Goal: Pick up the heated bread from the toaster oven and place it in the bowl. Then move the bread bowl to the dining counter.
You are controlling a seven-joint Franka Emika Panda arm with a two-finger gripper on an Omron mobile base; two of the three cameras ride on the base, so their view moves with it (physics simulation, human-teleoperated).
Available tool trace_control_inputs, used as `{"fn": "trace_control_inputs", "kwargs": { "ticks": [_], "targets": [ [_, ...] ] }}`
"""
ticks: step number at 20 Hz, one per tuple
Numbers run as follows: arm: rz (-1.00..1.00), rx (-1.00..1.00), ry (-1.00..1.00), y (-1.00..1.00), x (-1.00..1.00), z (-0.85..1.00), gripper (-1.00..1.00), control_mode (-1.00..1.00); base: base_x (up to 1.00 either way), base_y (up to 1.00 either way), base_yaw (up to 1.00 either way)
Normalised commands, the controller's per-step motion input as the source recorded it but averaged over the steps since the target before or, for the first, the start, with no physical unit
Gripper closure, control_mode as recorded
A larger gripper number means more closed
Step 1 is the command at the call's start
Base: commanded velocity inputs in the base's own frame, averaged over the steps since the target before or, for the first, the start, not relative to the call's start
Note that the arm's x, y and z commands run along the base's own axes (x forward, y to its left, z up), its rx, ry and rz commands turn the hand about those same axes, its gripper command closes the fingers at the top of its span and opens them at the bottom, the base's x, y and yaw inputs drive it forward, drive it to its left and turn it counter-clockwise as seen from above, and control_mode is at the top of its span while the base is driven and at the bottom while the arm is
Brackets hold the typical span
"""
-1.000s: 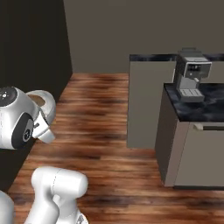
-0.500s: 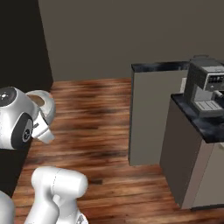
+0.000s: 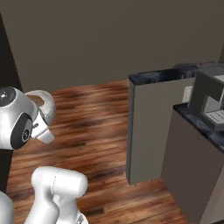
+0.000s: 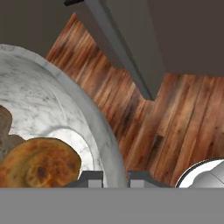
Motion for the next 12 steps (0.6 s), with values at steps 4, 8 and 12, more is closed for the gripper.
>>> {"fn": "trace_control_inputs", "kwargs": {
  "ticks": [4,8,12],
  "targets": [
    [0.0,0.0,0.0,0.0,0.0,0.0,1.0,1.0,1.0,0.93,-0.37],
    [0.0,0.0,0.0,0.0,0.0,0.0,1.0,1.0,1.0,0.96,-0.38],
    [0.0,0.0,0.0,0.0,0.0,0.0,1.0,1.0,1.0,0.98,-0.41]
  ]
}}
